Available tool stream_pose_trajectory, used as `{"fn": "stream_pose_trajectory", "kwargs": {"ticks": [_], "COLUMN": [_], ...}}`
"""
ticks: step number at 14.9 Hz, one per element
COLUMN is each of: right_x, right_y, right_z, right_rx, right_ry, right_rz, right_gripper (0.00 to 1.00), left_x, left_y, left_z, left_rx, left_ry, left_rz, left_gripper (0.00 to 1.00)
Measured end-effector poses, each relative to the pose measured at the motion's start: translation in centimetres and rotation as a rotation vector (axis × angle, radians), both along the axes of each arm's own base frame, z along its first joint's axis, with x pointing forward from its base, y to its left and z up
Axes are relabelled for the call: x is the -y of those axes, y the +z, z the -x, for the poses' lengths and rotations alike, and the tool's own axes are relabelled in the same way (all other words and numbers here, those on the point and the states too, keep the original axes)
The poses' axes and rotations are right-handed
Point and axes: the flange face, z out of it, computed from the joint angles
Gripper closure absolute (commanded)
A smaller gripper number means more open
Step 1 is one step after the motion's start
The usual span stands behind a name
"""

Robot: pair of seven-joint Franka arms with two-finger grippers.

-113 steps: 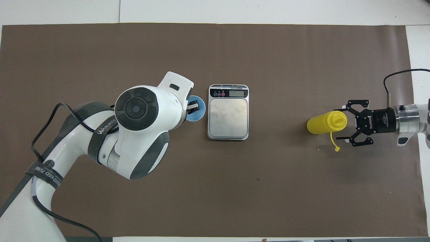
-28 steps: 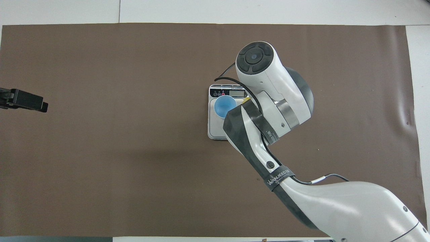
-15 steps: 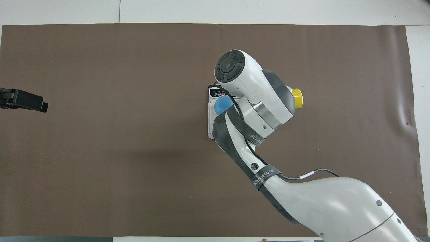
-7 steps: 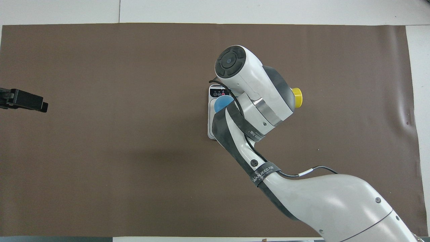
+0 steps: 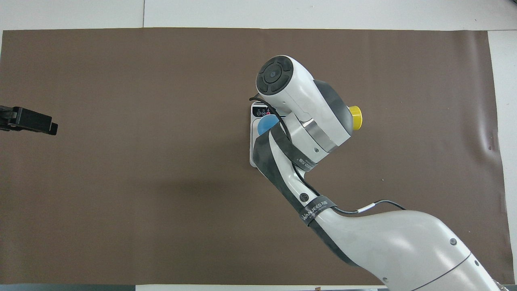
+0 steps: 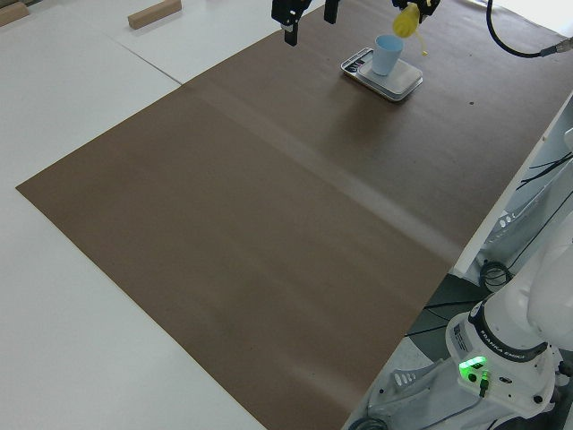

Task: Pour seasoning into cup on scale with both arms
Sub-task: 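Tilt the yellow bottle over the blue cup with the right gripper, then carry the yellow bottle back and lower it onto the table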

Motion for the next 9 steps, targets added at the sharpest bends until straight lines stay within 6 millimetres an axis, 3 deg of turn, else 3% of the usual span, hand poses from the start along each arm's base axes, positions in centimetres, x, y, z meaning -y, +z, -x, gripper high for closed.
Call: {"fn": "stream_pose_trajectory", "kwargs": {"ticks": [2,6,9], "right_x": [0.2,0.4,2.7], "right_y": [0.1,2.3,4.4], "right_z": [0.1,-0.4,-1.0], "right_rx": [-0.013,0.0,-0.021], "right_ry": [-0.009,-0.042,-0.111], "right_rz": [0.01,-0.04,-0.152], "right_gripper": [1.0,1.0,1.0], "left_x": [0.0,0.0,0.0], "left_y": [0.0,0.0,0.0], "left_z": [0.0,0.0,0.0], "left_rx": [0.0,0.0,0.0], "left_ry": [0.0,0.0,0.0], "left_rz": [0.0,0.0,0.0], "left_gripper": [0.0,0.0,0.0]}}
